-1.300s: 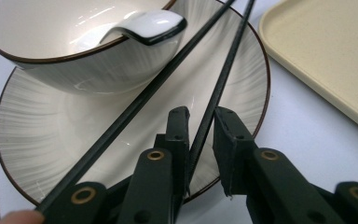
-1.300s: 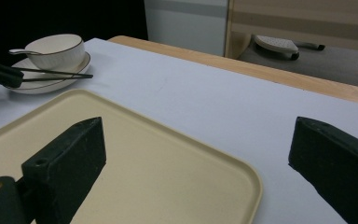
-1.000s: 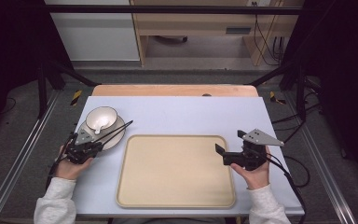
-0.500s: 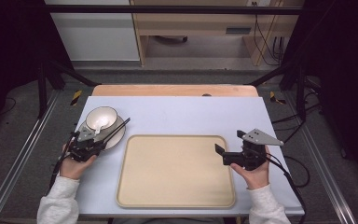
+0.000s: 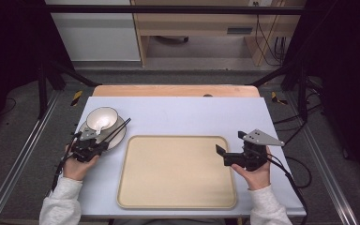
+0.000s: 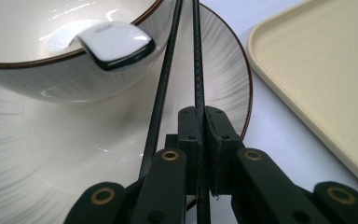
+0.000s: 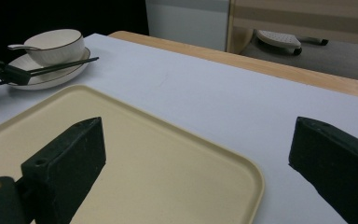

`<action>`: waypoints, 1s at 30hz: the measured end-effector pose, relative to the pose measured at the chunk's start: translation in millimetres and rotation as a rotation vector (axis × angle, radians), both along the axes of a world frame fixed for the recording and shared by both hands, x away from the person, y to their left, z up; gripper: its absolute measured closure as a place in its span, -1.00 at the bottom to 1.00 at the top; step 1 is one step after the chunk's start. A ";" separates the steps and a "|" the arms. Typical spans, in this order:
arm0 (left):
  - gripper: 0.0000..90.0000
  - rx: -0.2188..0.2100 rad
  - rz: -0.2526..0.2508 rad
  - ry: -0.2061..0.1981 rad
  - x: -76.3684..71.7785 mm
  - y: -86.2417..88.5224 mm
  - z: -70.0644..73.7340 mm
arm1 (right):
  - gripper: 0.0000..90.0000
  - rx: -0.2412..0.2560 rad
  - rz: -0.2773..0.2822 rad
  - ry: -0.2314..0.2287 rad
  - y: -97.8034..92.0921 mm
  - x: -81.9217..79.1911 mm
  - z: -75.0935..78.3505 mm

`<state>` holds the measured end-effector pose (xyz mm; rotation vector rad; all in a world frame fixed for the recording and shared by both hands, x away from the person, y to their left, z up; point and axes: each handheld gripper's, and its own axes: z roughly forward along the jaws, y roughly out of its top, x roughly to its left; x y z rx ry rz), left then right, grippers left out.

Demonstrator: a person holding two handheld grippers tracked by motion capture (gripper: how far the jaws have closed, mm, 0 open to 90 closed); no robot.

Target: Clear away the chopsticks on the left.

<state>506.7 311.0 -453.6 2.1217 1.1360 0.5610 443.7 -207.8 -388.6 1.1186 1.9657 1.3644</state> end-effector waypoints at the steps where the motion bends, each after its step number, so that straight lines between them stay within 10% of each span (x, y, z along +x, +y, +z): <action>1: 0.89 -0.007 0.004 -0.001 -0.8 -0.9 0.6 | -0.92 -0.001 -0.001 -0.001 -0.1 0.0 0.0; 30: 0.89 -0.106 0.096 -0.111 -47.8 -37.7 28.7 | -0.95 0.006 -0.043 -0.010 -9.6 -1.0 2.1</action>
